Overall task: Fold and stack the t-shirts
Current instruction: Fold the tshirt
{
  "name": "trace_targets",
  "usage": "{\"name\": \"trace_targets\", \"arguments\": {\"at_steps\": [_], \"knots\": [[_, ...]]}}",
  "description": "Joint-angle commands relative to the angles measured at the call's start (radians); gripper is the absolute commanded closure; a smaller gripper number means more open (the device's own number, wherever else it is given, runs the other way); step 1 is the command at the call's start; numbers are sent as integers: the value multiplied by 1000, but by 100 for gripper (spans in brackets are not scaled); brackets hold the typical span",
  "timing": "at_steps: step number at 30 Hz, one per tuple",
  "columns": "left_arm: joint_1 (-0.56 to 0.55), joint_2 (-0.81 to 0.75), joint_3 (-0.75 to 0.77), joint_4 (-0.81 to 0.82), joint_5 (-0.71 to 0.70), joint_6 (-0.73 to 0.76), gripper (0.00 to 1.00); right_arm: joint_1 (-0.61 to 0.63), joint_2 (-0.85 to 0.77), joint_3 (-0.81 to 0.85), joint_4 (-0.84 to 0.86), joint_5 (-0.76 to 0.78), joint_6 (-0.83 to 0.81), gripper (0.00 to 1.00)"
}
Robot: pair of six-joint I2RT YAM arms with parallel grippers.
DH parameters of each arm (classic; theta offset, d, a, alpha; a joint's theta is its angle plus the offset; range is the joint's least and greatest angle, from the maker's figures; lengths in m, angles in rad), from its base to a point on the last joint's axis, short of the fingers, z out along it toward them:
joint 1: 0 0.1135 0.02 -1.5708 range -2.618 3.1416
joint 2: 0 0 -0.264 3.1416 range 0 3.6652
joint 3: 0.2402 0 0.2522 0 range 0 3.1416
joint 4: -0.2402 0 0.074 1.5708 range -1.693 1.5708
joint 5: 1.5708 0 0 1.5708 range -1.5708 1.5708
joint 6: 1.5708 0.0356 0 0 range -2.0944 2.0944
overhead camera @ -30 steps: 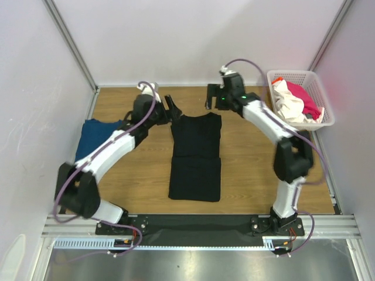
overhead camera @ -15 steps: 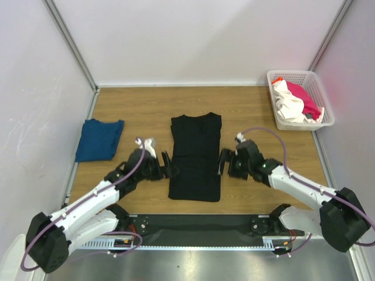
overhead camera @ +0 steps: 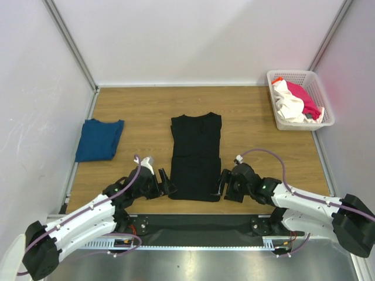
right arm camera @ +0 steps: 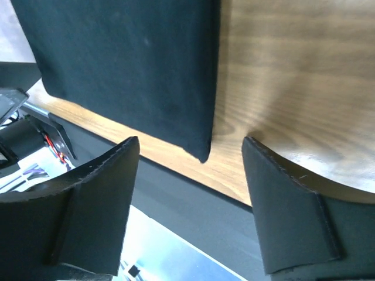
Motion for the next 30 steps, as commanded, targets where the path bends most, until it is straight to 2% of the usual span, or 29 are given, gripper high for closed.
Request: {"name": "trace_targets", "arguments": {"at_steps": [1,13,23,30], "knots": [[-16,-3,-28,20,-10,-46,12,40,23,-8,12,50,74,25],[-41,54,-50,52,-12,-57,17,89,27,-60,29,77,133,49],[-79,-22,-48,-57,-87,-135,27,92,59,-45,32,132,121,52],[-99,25,-68,-13,-92,-158,33,92,60,-52,32,145,126,63]]}}
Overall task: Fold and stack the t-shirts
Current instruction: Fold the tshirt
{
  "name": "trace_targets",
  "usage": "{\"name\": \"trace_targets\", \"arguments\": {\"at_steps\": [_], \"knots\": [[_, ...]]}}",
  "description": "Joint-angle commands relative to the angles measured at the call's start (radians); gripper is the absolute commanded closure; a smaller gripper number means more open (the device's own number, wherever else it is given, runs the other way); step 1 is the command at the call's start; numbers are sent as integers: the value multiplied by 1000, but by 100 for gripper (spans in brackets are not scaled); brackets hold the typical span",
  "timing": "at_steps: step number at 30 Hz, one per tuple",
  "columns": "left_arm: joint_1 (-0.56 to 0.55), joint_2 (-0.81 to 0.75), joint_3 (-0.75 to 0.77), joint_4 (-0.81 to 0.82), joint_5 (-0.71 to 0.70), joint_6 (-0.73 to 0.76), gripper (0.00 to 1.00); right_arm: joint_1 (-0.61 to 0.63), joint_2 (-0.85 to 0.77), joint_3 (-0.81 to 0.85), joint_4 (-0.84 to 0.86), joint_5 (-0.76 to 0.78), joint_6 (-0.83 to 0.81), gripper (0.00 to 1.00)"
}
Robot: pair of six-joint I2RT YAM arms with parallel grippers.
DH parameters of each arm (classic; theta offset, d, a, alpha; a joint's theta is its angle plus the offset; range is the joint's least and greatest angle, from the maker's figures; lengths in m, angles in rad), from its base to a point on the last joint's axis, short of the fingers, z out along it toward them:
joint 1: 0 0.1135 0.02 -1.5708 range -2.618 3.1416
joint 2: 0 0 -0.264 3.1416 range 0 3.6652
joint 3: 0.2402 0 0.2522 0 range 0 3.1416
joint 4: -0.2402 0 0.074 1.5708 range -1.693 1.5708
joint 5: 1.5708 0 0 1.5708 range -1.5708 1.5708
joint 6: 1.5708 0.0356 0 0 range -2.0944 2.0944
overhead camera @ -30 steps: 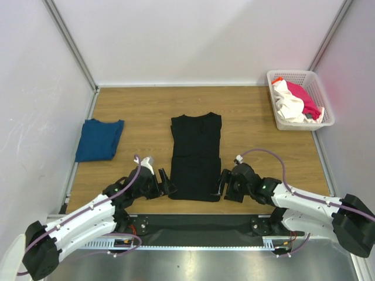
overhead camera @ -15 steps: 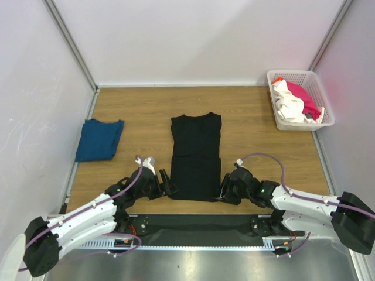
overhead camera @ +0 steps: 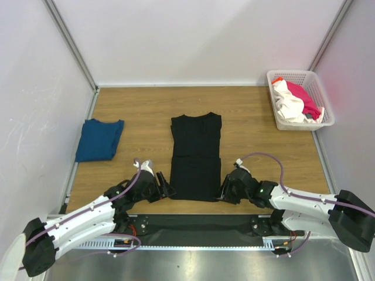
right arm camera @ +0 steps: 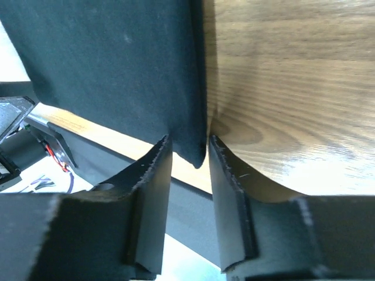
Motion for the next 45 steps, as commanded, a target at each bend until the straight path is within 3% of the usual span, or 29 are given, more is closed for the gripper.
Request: {"name": "trace_targets", "arguments": {"at_steps": [1,3,8,10,13,14,25,29,38,41,45], "knots": [[-21,45,-26,3,-19,-27,34,4,20,-11,-50,66,0,64],[-24,73,-30,23,-19,-30,39,4,25,-10,-52,66,-4,66],[-36,82,-24,17,-30,-37,64,6,43,-11,-47,69,-3,71],[-38,79,-24,12,-34,-39,73,4,46,-11,-32,71,-6,78],[-39,84,-24,2,-47,-37,100,6,56,-4,-38,65,-17,95],[-41,84,-22,-1,-47,-37,100,4,56,1,-45,60,-20,100],[-245,13,-12,-113,-166,-220,100,72,-36,-50,-108,51,5,100],[-294,16,71,-208,-240,-226,100,84,-98,-22,-177,66,-4,100],[-283,25,368,-377,-419,-114,100,52,-133,265,-351,201,-159,100],[-234,57,474,-383,-456,-31,100,-44,-110,334,-325,157,-253,100],[-86,111,551,-289,-432,122,100,-175,-50,394,-274,108,-368,100]]}}
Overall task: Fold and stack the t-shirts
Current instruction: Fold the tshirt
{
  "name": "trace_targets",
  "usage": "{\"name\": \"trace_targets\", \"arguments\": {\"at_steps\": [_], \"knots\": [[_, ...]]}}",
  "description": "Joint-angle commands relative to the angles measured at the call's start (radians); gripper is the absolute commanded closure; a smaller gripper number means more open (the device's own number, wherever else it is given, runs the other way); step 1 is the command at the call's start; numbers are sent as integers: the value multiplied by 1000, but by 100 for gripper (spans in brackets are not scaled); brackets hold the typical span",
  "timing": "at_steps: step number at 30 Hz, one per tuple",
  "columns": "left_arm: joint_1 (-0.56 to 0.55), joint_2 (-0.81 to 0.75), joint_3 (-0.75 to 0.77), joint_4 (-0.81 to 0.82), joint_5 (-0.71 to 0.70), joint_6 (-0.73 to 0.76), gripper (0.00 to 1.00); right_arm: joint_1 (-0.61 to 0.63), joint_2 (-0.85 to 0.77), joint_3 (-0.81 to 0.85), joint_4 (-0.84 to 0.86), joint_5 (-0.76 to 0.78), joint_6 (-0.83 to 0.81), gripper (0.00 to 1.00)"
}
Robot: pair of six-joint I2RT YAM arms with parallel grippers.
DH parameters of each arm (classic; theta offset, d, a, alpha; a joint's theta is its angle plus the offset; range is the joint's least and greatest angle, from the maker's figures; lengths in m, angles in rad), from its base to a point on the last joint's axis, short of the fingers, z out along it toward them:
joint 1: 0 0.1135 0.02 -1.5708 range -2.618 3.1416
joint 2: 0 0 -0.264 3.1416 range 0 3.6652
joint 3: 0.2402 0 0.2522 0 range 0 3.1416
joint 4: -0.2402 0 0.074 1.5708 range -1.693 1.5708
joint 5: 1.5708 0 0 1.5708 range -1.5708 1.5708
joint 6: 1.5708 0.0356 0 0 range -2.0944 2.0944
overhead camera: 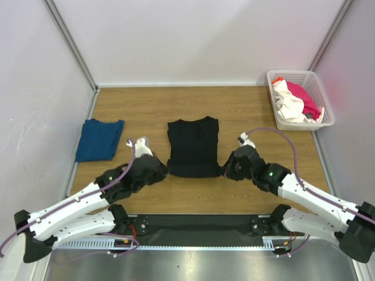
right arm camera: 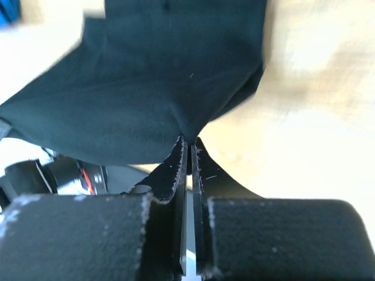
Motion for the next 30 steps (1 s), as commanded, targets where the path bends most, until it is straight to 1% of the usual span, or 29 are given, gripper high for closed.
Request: {"name": "trace_targets", "arguments": {"at_steps": [1,2,3,4,9,14,18,24,30], "knots": [[120,54,68,67,-15,171,100,-120,60,67,30,-28,-146,100],[144,72,71,114,0,186,100,-144,75,87,74,-49,-189,100],[192,86,82,139,20,220,100,-165,89,101,94,-67,-209,100],[210,118,86,183,57,232,100,-180,126,119,109,-85,-232,100],[258,233,163,266,96,296,100,-237,272,308,103,-75,-367,100],[298,315,221,328,102,326,100,-289,382,382,164,-95,-416,100],[357,378,255,360,128,338,100,-354,463,440,198,-170,-447,100],[408,413,258,397,136,338,99,-391,545,527,247,-233,-481,100],[477,499,237,441,206,280,100,-409,698,662,225,-268,-514,100]]}}
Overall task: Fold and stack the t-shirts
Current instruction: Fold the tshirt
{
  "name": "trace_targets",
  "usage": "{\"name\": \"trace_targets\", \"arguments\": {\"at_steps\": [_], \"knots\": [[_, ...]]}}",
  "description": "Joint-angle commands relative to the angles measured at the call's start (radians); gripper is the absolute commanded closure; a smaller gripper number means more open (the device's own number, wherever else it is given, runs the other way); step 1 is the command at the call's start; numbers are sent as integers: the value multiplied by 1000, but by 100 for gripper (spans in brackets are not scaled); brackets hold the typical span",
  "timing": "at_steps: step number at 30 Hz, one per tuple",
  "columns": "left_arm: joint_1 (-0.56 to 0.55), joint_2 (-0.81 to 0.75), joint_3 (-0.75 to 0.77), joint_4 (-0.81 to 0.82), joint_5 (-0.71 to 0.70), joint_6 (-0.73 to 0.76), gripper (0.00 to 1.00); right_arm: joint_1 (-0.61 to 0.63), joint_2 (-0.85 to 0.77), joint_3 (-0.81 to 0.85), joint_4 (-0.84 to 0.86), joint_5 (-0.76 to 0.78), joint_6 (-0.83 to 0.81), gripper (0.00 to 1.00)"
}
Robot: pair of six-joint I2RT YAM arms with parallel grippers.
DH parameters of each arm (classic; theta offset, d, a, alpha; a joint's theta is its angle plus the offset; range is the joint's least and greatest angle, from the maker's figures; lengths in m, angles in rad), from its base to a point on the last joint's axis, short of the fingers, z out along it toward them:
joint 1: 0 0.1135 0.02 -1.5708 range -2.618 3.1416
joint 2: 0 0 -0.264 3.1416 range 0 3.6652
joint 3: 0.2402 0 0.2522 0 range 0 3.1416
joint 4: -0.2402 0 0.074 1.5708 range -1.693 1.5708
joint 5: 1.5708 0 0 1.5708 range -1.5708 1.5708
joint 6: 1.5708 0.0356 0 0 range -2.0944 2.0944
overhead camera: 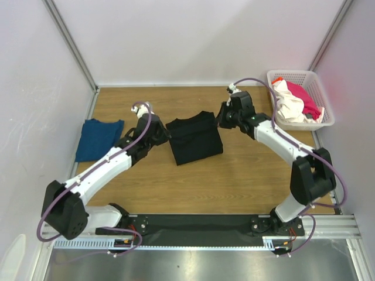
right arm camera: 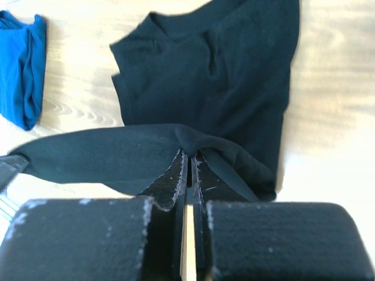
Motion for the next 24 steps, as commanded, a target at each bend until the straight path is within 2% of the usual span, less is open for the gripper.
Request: {"name": "trace_targets", "arguments": {"at_steps": [1,11,17,24], "knots": [[44,48,15,78,47,-32,100,-18,99,107,36,-30,-47,100],[112,281,95,177,80,-44,100,-55,372,283,92,-147,-30,100],[155,388,170,204,113,-33,100,-64,429,383,112,-165,-26,100],[167,411,191,212,141,-18,100,-67,451,426,85,-178,-35,100]]}}
